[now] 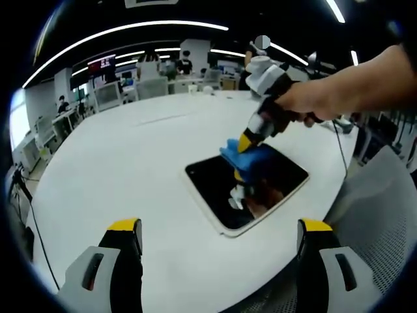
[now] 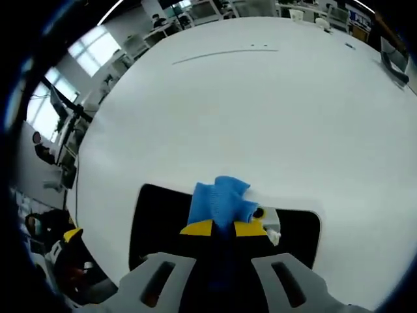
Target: Wipe the mirror surface with the cleaning cloth until all visible marks leave the cleaned area.
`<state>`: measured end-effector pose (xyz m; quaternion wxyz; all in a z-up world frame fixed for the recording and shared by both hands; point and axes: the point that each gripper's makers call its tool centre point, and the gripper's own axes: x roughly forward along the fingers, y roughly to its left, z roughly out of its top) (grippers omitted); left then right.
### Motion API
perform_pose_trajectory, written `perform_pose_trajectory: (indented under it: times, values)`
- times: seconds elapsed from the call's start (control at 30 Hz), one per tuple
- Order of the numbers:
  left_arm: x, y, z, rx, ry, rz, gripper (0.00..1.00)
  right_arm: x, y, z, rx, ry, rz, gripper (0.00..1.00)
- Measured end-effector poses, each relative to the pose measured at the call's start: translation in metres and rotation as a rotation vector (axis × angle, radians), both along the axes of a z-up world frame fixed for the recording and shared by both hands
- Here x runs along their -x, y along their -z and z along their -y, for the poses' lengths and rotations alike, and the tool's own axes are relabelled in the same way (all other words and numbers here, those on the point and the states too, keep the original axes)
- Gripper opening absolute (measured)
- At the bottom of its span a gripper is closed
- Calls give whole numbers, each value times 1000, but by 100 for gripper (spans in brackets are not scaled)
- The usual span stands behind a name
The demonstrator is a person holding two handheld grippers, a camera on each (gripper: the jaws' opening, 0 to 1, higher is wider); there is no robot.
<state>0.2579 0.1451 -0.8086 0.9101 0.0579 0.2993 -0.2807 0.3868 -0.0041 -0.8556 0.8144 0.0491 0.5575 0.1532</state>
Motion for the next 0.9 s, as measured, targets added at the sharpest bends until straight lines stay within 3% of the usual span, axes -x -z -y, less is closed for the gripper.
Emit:
perform_pose_trajectory:
  times: [0.9]
  values:
    - [0,2,-1,-7,2,0,99,-8,0,-63,-66,-51,7,5]
